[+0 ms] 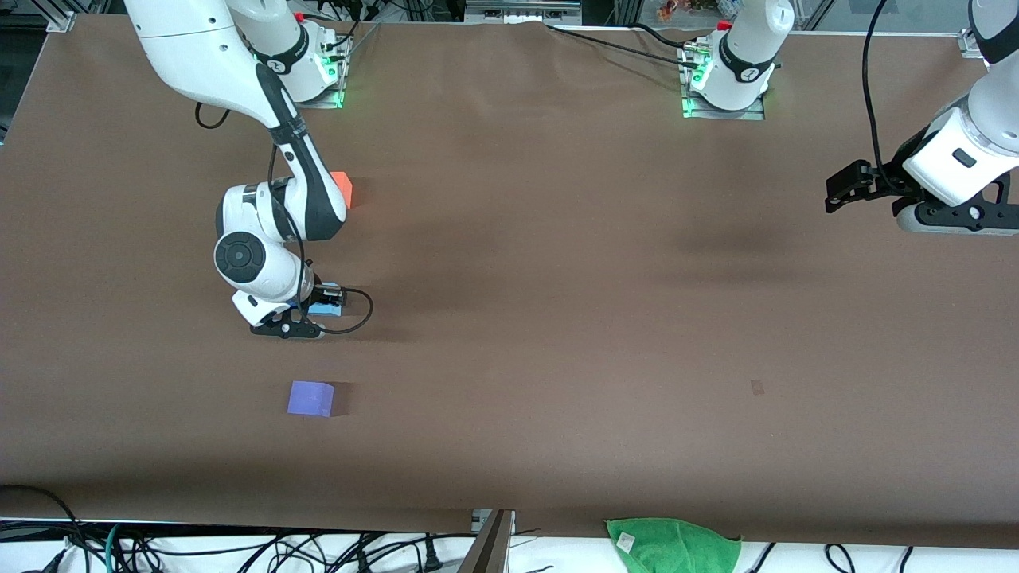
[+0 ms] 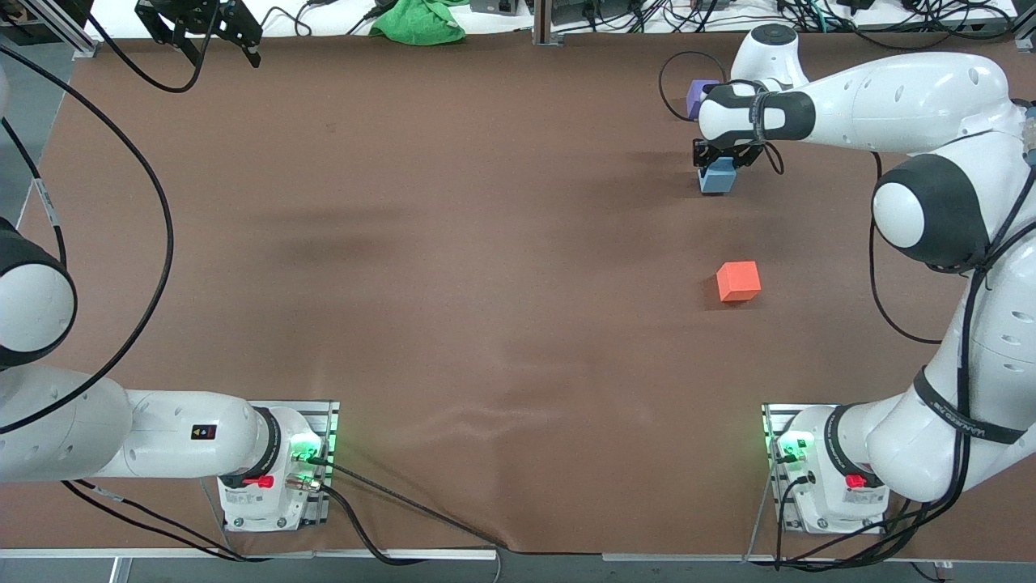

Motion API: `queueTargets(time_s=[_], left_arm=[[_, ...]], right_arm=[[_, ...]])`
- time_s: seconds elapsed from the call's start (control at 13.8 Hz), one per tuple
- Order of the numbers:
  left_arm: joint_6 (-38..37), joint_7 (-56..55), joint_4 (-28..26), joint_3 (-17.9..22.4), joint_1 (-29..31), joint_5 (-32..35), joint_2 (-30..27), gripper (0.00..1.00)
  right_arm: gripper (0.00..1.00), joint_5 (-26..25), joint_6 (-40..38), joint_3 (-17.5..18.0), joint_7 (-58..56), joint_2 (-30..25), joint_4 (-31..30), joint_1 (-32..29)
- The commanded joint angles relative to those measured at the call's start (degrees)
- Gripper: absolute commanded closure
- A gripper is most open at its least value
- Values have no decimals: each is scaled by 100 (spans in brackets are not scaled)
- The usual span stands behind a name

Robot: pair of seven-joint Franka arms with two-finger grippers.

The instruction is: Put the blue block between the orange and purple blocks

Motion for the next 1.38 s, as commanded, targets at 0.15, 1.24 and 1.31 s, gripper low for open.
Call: queueTargets(time_s=[0.15,1.24,1.31], left_arm=[[-137,-12,129,-19,1,149,12,0],[-137,-20,129,-36,1,149,12,0],[-137,-21,129,-36,1,149,12,0]], right_arm=[[1,32,-20,-5,-42,-437,-158,-13],[0,-118,-4616,-672,-657,-2554,2224,-12],[1,-118,-4826,-734,-727,-2704,2224,-13]])
